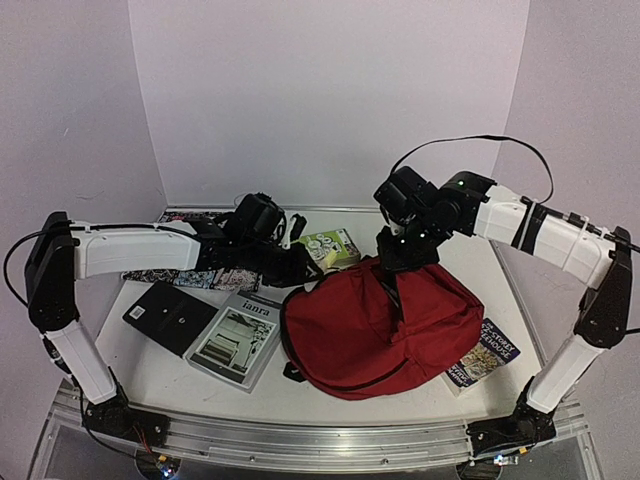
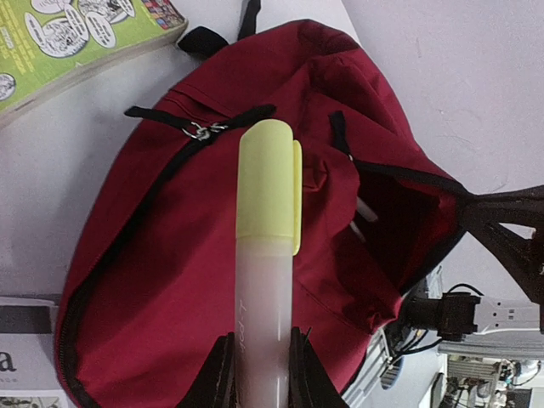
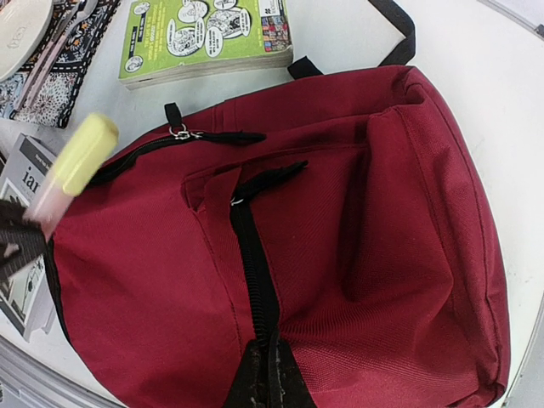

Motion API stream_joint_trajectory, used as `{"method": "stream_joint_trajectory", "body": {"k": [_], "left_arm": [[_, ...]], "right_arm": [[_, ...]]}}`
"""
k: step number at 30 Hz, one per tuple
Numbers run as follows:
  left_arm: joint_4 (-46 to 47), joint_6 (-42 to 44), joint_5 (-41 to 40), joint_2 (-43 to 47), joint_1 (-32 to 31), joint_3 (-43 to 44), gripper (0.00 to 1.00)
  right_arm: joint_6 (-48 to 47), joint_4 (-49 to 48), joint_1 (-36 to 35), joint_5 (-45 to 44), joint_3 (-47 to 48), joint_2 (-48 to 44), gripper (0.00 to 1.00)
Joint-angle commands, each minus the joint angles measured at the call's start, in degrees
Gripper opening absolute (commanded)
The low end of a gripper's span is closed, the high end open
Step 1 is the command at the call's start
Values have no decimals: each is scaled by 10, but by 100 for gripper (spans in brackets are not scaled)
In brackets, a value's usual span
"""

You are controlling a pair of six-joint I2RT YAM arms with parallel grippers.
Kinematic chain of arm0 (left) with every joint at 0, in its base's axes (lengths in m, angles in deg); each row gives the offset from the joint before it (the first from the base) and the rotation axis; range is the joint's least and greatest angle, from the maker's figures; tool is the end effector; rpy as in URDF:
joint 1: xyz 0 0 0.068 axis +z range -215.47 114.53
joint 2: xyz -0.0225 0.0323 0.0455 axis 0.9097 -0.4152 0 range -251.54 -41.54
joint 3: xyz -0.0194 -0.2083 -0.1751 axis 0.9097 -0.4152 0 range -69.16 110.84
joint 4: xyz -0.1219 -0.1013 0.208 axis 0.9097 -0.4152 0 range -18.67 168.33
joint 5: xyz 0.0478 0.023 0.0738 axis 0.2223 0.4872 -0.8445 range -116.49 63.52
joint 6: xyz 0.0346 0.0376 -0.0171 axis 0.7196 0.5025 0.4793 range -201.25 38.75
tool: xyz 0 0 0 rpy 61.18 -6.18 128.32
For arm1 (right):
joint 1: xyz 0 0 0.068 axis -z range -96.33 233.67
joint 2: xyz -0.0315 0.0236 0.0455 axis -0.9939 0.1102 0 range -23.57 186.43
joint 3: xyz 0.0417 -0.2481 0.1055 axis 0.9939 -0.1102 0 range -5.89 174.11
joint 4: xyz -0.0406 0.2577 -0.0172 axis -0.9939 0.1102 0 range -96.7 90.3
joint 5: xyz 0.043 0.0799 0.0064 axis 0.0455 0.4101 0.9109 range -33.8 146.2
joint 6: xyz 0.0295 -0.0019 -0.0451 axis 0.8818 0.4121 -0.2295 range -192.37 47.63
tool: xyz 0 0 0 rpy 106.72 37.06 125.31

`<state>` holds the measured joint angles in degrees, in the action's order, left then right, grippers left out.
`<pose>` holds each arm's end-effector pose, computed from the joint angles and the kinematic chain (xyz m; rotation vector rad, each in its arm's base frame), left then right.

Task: Pack the student bag
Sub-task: Place the pen in the lower front pocket of the bag.

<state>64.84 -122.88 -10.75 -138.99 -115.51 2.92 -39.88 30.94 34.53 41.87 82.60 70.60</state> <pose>0.2402 -0.3018 0.2567 0.3464 2.4665 -1.0925 0.2473 0.2724 0.3379 -0.2127 2.3283 0.4365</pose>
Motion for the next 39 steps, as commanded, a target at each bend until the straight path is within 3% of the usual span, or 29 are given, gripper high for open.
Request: {"method": "stream_joint_trajectory", "body": {"k": [1,19,28,39], "left_arm": [[100,-55,71,18,-14,-21,0],[216,-111,120,-113,-88,37,0],[239,-121,35,-155,-88,88,0],[352,-195,-54,-203,-88,75,0]], "right_arm": [[-6,-15,1,-6,37,17,0],[-10,-36,1,29,32,14,0],[-4,-48,1,52,11,-3,0],[5,-57,1,75,-5,-15,0]]}}
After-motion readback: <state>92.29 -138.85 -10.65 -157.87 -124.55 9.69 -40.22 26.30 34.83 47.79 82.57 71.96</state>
